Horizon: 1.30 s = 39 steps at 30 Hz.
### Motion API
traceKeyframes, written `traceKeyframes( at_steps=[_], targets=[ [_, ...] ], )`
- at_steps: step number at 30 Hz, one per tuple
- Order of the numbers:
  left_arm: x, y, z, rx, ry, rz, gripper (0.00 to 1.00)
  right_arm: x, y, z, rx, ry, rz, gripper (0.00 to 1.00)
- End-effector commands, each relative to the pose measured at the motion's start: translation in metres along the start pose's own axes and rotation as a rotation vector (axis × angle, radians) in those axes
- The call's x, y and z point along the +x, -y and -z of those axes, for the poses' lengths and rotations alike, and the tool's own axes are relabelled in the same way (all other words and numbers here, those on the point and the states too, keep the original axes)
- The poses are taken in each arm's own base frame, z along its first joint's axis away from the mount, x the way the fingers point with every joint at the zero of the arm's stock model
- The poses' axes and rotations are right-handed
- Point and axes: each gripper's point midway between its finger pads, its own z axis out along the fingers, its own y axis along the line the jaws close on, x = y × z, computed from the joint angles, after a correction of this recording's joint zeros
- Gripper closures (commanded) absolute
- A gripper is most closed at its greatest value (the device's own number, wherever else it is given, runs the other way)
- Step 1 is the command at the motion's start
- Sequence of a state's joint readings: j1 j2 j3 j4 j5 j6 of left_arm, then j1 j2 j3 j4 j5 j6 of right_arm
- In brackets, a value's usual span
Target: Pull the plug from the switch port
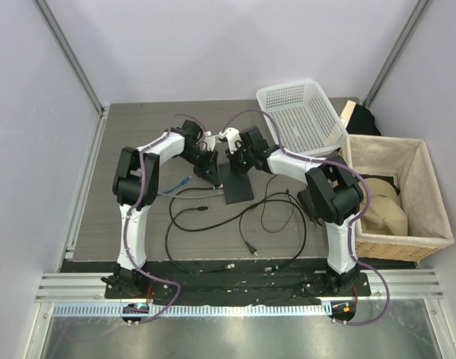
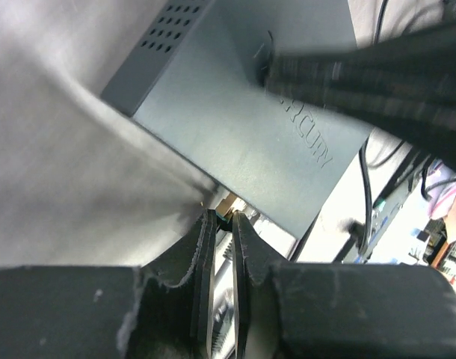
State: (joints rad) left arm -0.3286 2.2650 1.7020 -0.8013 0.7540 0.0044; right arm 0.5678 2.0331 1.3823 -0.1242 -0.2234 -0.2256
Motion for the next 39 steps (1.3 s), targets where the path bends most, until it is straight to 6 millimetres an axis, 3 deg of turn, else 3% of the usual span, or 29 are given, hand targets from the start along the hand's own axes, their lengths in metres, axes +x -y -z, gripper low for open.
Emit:
traceKeyframes(
  at_steps=[1,4,8,10,11,12,14,15,18,23,26,28,33,35,39],
  targets=[
    [0.092,-0.05,-0.007,-0.226,-0.237,0.142,1.0,0.075,-0.005,-0.002,0.006,-0.236,-0.04,0.99],
    [0.089,-0.058,0.005,-0.304,-0.215,0.116,1.0,0.075,-0.005,-0.003,0.004,-0.237,-0.044,0.99],
    [0.061,-0.055,0.015,-0.288,-0.16,0.126,1.0,0.072,-0.005,-0.002,0.004,-0.233,-0.035,0.99],
    [0.043,-0.051,0.024,-0.251,-0.113,0.128,0.84,0.064,-0.004,0.002,0.006,-0.214,-0.019,0.99],
    [0.036,-0.046,0.026,-0.23,-0.085,0.16,0.68,0.052,-0.005,0.007,-0.003,-0.186,-0.012,0.99],
    [0.025,-0.036,0.035,-0.168,-0.029,0.162,0.59,0.045,-0.006,0.011,-0.009,-0.17,-0.01,0.99],
    [0.019,-0.031,0.041,-0.133,0.01,0.184,0.45,0.028,-0.011,0.022,-0.029,-0.126,-0.007,0.99],
    [0.017,-0.029,0.044,-0.11,0.021,0.18,0.42,0.023,-0.013,0.026,-0.035,-0.114,-0.009,0.99],
    [0.021,-0.023,0.04,-0.058,0.004,0.175,0.4,0.015,-0.023,0.038,-0.049,-0.087,0.002,0.99],
    [0.029,-0.029,0.032,-0.047,-0.024,0.197,0.36,0.027,-0.042,0.05,-0.083,-0.107,0.043,0.99],
    [0.02,-0.023,0.047,-0.075,0.022,0.125,0.31,0.034,-0.044,0.053,-0.082,-0.12,0.048,0.98],
    [0.01,-0.019,0.064,-0.129,0.079,-0.018,0.29,0.037,-0.043,0.052,-0.071,-0.124,0.045,0.98],
    [0.024,-0.038,0.075,-0.284,0.015,-0.138,0.32,0.034,-0.042,0.048,-0.067,-0.116,0.029,0.98],
    [0.033,-0.041,0.072,-0.29,-0.003,-0.124,0.37,0.03,-0.04,0.046,-0.057,-0.109,0.025,0.98],
    [0.046,-0.045,0.066,-0.328,0.002,-0.128,0.36,0.018,-0.036,0.049,-0.036,-0.081,0.028,0.97]
  ],
)
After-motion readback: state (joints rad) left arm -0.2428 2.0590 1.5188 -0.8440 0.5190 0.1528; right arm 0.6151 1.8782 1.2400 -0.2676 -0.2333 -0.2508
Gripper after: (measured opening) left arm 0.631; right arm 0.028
